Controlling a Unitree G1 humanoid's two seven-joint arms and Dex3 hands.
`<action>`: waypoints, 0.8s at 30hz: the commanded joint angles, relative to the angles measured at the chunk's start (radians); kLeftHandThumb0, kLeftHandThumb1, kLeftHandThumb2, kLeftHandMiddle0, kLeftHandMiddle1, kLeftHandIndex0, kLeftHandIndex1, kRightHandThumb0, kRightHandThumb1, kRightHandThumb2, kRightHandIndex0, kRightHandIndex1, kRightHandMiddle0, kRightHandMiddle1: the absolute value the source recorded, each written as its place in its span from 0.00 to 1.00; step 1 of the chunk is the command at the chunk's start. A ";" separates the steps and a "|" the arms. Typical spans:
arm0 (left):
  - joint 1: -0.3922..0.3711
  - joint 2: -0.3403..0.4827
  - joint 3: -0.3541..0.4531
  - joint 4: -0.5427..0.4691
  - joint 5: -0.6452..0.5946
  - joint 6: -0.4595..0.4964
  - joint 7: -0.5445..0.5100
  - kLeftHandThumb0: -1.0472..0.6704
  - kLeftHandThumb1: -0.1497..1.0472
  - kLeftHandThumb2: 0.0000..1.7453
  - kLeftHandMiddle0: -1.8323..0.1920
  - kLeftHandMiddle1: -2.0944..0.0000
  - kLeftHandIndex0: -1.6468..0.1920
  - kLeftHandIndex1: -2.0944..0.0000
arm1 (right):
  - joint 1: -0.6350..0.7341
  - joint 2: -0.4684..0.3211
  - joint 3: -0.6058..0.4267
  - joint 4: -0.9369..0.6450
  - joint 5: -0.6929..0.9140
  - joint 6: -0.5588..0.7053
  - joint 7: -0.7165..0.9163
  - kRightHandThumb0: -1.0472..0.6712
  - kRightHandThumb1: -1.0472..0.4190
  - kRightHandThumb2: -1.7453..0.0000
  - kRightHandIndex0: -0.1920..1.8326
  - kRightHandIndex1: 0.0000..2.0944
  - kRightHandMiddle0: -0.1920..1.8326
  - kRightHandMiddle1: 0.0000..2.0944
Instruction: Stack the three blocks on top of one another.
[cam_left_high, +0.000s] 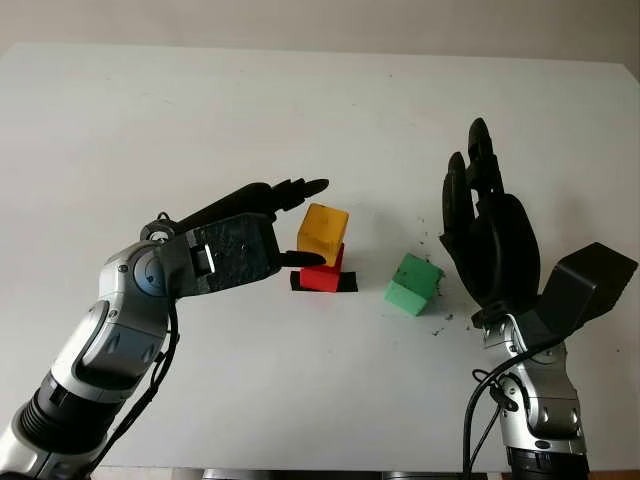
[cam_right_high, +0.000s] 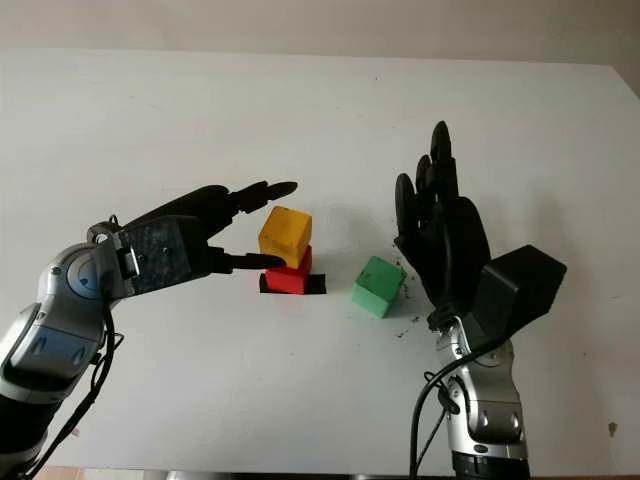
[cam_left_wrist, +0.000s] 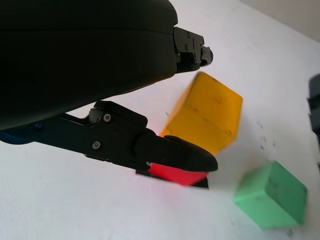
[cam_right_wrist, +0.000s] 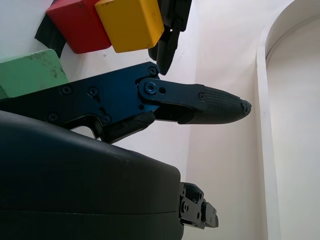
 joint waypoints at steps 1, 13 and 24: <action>0.012 0.006 0.022 -0.033 -0.031 -0.004 -0.018 0.21 1.00 0.05 0.99 0.98 0.95 0.98 | 0.004 -0.009 -0.006 -0.011 0.003 -0.007 0.005 0.20 0.00 0.70 0.00 0.00 0.00 0.00; 0.007 0.066 0.121 -0.164 -0.204 0.160 -0.093 0.18 1.00 0.06 1.00 0.99 0.98 0.98 | 0.004 -0.009 -0.005 -0.008 -0.003 -0.019 0.006 0.21 0.00 0.69 0.00 0.00 0.00 0.00; 0.018 0.024 0.276 -0.081 -0.193 0.109 0.152 0.14 1.00 0.20 1.00 1.00 1.00 1.00 | -0.041 -0.037 -0.033 0.014 0.008 -0.016 0.025 0.21 0.00 0.71 0.00 0.00 0.00 0.00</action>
